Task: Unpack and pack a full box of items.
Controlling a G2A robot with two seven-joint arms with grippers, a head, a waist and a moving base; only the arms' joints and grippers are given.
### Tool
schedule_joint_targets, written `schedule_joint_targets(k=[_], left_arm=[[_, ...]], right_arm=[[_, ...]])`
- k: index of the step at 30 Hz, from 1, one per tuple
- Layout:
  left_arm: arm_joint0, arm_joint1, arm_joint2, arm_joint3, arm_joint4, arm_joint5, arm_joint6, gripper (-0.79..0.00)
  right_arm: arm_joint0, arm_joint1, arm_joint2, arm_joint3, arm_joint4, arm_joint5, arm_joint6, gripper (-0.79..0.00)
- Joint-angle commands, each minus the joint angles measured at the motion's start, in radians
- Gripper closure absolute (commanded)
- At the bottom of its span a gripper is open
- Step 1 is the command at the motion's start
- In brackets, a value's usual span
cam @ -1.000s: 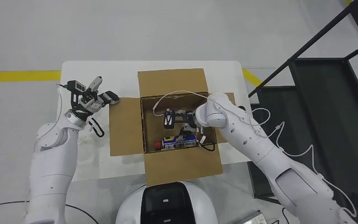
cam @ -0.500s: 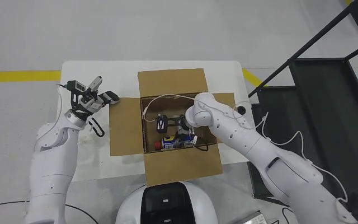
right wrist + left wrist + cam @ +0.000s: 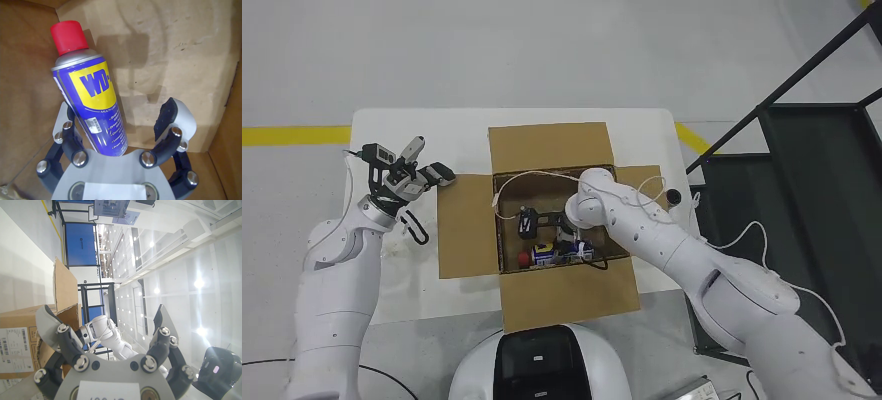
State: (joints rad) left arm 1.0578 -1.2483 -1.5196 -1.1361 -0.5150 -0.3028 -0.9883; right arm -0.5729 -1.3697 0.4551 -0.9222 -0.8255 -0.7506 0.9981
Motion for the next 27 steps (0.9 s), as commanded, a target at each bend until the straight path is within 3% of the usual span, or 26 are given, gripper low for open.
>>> schedule_joint_targets(k=[1,2,3,5,6,17,22,27], left_arm=[[0.000,0.000,0.000,0.000,0.000,0.000,0.000,-0.785],[0.000,0.000,0.000,0.000,0.000,0.000,0.000,-0.785],[0.000,0.000,0.000,0.000,0.000,0.000,0.000,-0.785],[0.000,0.000,0.000,0.000,0.000,0.000,0.000,-0.785],[0.000,0.000,0.000,0.000,0.000,0.000,0.000,-0.785],[0.000,0.000,0.000,0.000,0.000,0.000,0.000,-0.785],[0.000,0.000,0.000,0.000,0.000,0.000,0.000,-0.785],[0.000,0.000,0.000,0.000,0.000,0.000,0.000,-0.785]], right_arm=[[0.006,-0.009,-0.010,0.018,-0.004,-0.001,-0.004,-0.785],[0.009,-0.014,-0.017,0.026,-0.007,-0.002,-0.004,-0.785],[0.011,-0.019,-0.022,0.034,-0.008,-0.005,-0.005,-0.674],[0.018,-0.029,-0.030,0.052,-0.009,-0.007,-0.010,-0.089],[0.021,-0.033,-0.034,0.063,-0.009,-0.008,-0.012,0.000],[0.049,-0.057,-0.036,0.141,-0.012,-0.029,-0.072,0.000],[0.038,-0.030,-0.003,0.100,-0.043,-0.020,-0.110,0.000],[-0.001,0.026,0.064,-0.006,-0.091,0.001,-0.142,0.000]])
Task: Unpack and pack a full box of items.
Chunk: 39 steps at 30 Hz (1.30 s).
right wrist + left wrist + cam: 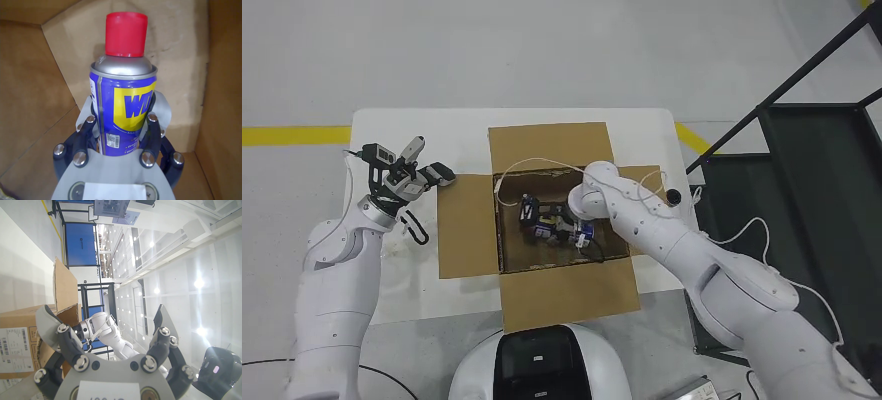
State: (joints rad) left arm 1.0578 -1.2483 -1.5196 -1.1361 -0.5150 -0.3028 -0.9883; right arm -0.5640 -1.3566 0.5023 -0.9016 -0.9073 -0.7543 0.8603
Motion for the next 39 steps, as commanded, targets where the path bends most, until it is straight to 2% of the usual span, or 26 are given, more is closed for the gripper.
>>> schedule_joint_targets(k=[1,8,13,19,20,26,29,33,39], left_arm=[[0.000,0.000,0.000,0.000,0.000,0.000,0.000,-0.785],[0.000,0.000,0.000,0.000,0.000,0.000,0.000,-0.785],[0.000,0.000,0.000,0.000,0.000,0.000,0.000,-0.785],[0.000,0.000,0.000,0.000,0.000,0.000,0.000,-0.785],[0.000,0.000,0.000,0.000,0.000,0.000,0.000,-0.785],[0.000,0.000,0.000,0.000,0.000,0.000,0.000,-0.785],[0.000,0.000,0.000,0.000,0.000,0.000,0.000,-0.785],[0.000,0.000,0.000,0.000,0.000,0.000,0.000,-0.785],[0.019,0.010,-0.019,-0.015,0.038,0.036,0.018,-0.785]], right_arm=[[-0.023,0.027,0.035,-0.058,-0.019,0.009,-0.006,0.000],[-0.166,0.136,0.203,-0.318,-0.085,-0.018,-0.052,0.000],[-0.300,0.209,0.369,-0.461,-0.147,-0.094,-0.186,0.000],[-0.437,0.264,0.511,-0.596,-0.240,-0.226,-0.404,0.000],[-0.454,0.271,0.533,-0.608,-0.246,-0.258,-0.464,0.000],[-0.544,0.318,0.593,-0.620,-0.349,-0.258,-0.811,0.000],[-0.572,0.347,0.593,-0.615,-0.430,-0.258,-1.015,0.000],[-0.578,0.384,0.582,-0.567,-0.564,-0.258,-1.228,0.000],[-0.578,0.384,0.582,-0.567,-0.564,-0.258,-1.228,0.000]])
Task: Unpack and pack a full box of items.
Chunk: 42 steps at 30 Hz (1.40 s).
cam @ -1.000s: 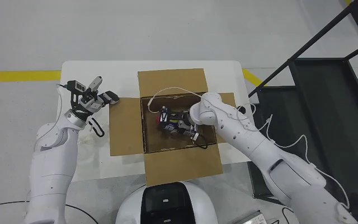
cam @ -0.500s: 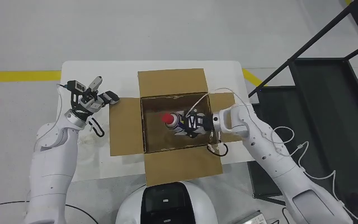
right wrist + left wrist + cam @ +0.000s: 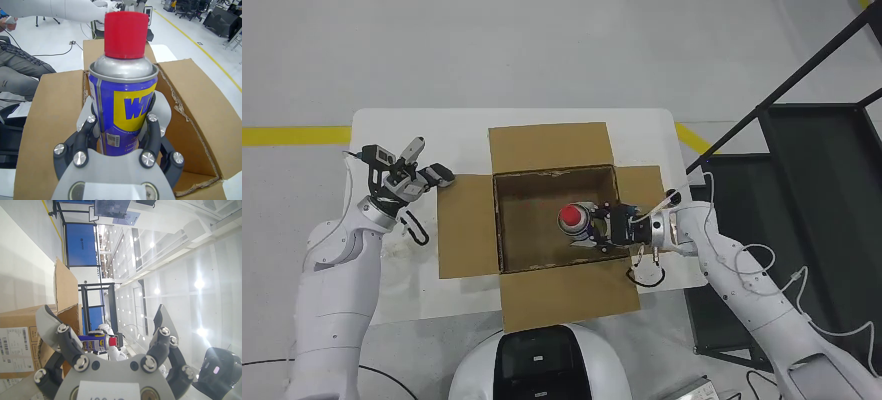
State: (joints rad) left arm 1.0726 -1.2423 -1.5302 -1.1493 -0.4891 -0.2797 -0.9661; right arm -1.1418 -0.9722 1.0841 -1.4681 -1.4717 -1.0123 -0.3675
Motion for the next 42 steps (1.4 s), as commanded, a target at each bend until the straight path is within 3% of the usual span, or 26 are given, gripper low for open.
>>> schedule_joint_targets(k=[1,8,17,20,26,30,35,42], left_arm=[[0.010,0.008,-0.019,-0.002,0.017,0.023,-0.010,-0.785],[0.042,0.035,-0.062,0.011,0.080,0.081,-0.066,-0.785],[0.005,0.042,0.007,0.078,0.179,0.072,-0.121,-0.785],[-0.007,0.046,0.015,0.095,0.205,0.042,-0.116,-0.785],[0.009,0.057,-0.046,0.088,0.124,-0.028,-0.078,-0.785],[0.033,0.071,-0.075,0.075,0.200,-0.028,-0.024,-0.785],[0.034,0.068,-0.013,0.072,0.257,0.001,-0.010,-0.785],[0.012,0.048,0.095,0.074,0.204,-0.014,-0.048,-0.785]], right_arm=[[0.000,0.000,0.000,0.000,0.000,0.000,0.000,0.000],[0.000,0.000,0.000,0.000,0.000,0.000,0.000,0.000],[-0.037,0.008,0.024,-0.090,-0.001,0.006,0.022,0.000],[-0.087,0.024,0.078,-0.129,-0.010,0.001,-0.020,0.000],[-0.189,0.045,0.159,-0.185,-0.056,0.037,-0.106,0.000],[-0.239,0.056,0.199,-0.198,-0.085,0.048,-0.187,0.000],[-0.300,0.071,0.268,-0.189,-0.112,0.084,-0.308,0.000],[-0.392,0.089,0.377,-0.153,-0.104,0.116,-0.471,0.000]])
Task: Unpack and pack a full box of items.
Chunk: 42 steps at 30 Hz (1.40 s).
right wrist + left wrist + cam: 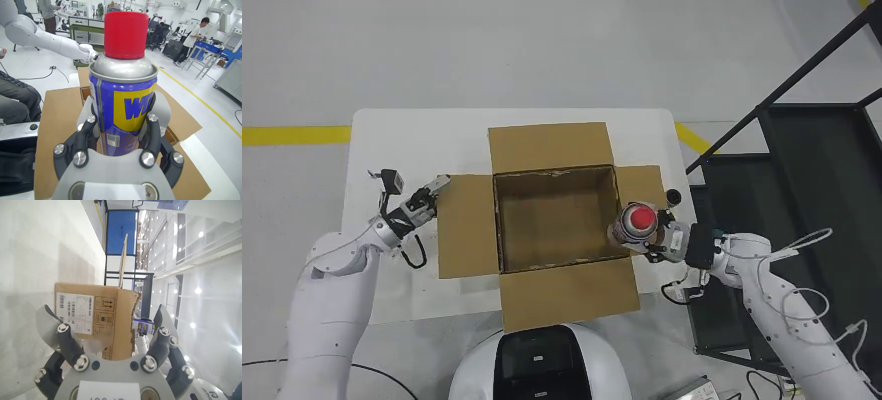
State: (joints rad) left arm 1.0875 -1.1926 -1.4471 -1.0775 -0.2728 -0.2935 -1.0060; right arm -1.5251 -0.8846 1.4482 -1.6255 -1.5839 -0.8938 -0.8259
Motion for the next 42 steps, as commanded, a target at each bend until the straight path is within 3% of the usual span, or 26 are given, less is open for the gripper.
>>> schedule_joint_targets(k=[1,4,5,7,24,38,39,40,42], left_arm=[[-0.007,-0.003,0.018,0.005,-0.011,-0.008,-0.008,-0.785],[-0.016,-0.002,0.033,0.014,0.002,-0.021,-0.016,-0.785],[-0.018,-0.002,0.034,0.016,0.003,-0.026,-0.013,-0.382],[-0.020,0.000,0.036,0.015,0.006,-0.036,-0.012,0.000],[-0.045,0.012,0.050,-0.027,0.022,-0.028,0.020,0.000],[-0.129,0.013,0.035,0.065,-0.070,-0.047,0.058,0.000],[-0.130,0.014,0.035,0.072,-0.069,-0.045,0.051,-0.320],[-0.132,0.015,0.033,0.077,-0.070,-0.046,0.045,-0.785],[-0.135,0.018,0.026,0.088,-0.081,-0.043,0.036,-0.785]], right_arm=[[-0.020,0.003,0.024,0.010,0.013,-0.004,-0.026,0.000],[-0.048,0.008,0.046,0.014,0.010,0.001,-0.051,0.000],[-0.057,0.009,0.051,0.016,0.007,0.002,-0.061,0.000],[-0.070,0.011,0.058,0.019,0.002,0.004,-0.076,0.000],[-0.069,0.015,0.047,0.051,0.010,-0.004,-0.071,0.000],[-0.050,0.016,0.050,0.094,0.068,-0.037,-0.028,0.000],[-0.047,0.016,0.049,0.098,0.069,-0.041,-0.026,0.000],[-0.045,0.016,0.048,0.101,0.070,-0.043,-0.025,0.000],[-0.040,0.016,0.045,0.106,0.070,-0.050,-0.022,0.000]])
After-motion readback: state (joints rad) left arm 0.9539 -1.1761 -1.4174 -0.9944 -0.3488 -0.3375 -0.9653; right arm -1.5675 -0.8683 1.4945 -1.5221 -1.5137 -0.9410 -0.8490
